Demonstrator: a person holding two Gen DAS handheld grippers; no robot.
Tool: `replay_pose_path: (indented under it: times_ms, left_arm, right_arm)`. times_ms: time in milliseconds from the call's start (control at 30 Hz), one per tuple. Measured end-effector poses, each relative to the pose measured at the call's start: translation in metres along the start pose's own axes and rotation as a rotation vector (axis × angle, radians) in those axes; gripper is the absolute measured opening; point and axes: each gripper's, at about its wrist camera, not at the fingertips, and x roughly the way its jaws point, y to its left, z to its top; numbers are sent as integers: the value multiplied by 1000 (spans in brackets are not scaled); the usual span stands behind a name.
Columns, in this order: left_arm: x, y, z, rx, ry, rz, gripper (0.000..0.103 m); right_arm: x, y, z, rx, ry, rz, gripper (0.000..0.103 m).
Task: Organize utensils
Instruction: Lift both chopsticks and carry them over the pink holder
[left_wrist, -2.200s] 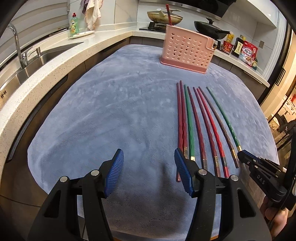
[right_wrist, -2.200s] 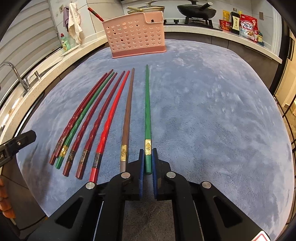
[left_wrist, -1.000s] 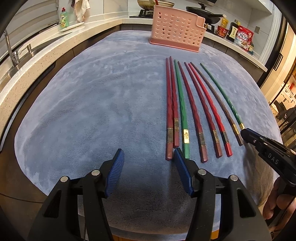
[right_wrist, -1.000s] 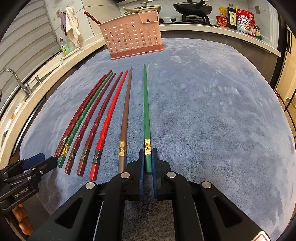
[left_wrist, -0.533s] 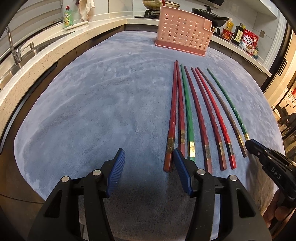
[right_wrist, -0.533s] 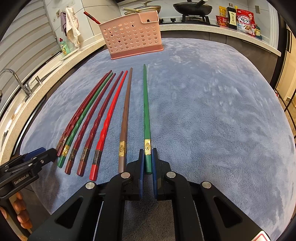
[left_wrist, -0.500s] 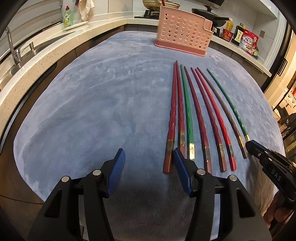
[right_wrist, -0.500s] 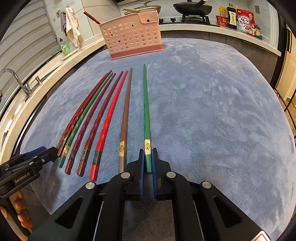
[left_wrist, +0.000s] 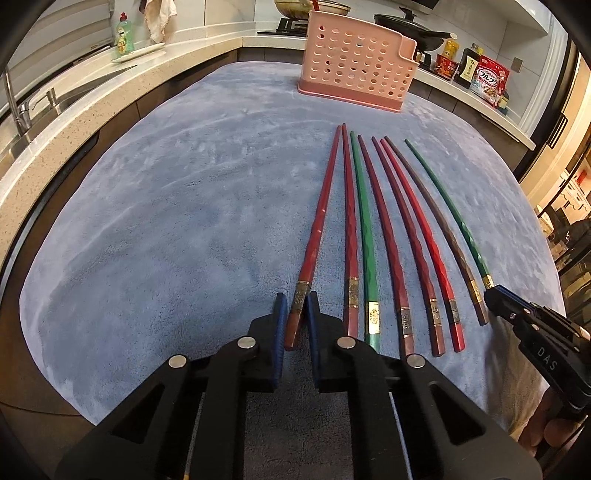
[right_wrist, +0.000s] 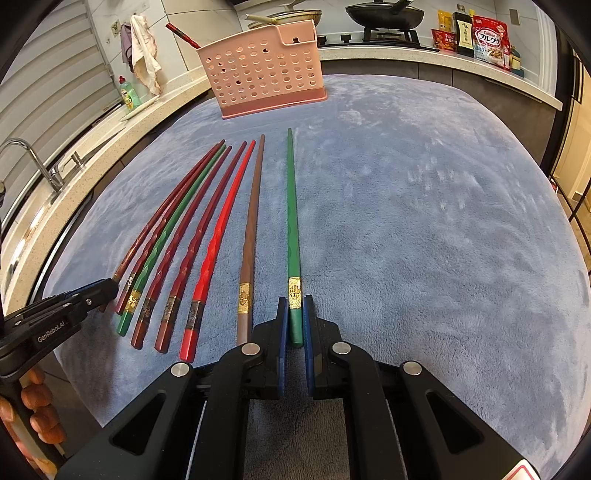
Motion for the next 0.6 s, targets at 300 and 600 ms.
replay_pose_path:
  times_ms: [300,600]
  left_arm:
    - [-25,8,9,-36,-23,-17,8]
    - [-63,20,33,-77,-105,-41,8]
  right_arm:
    - [-30,3,10,7,-52,14,7]
    - [-83,3,43,24,-173,16,7]
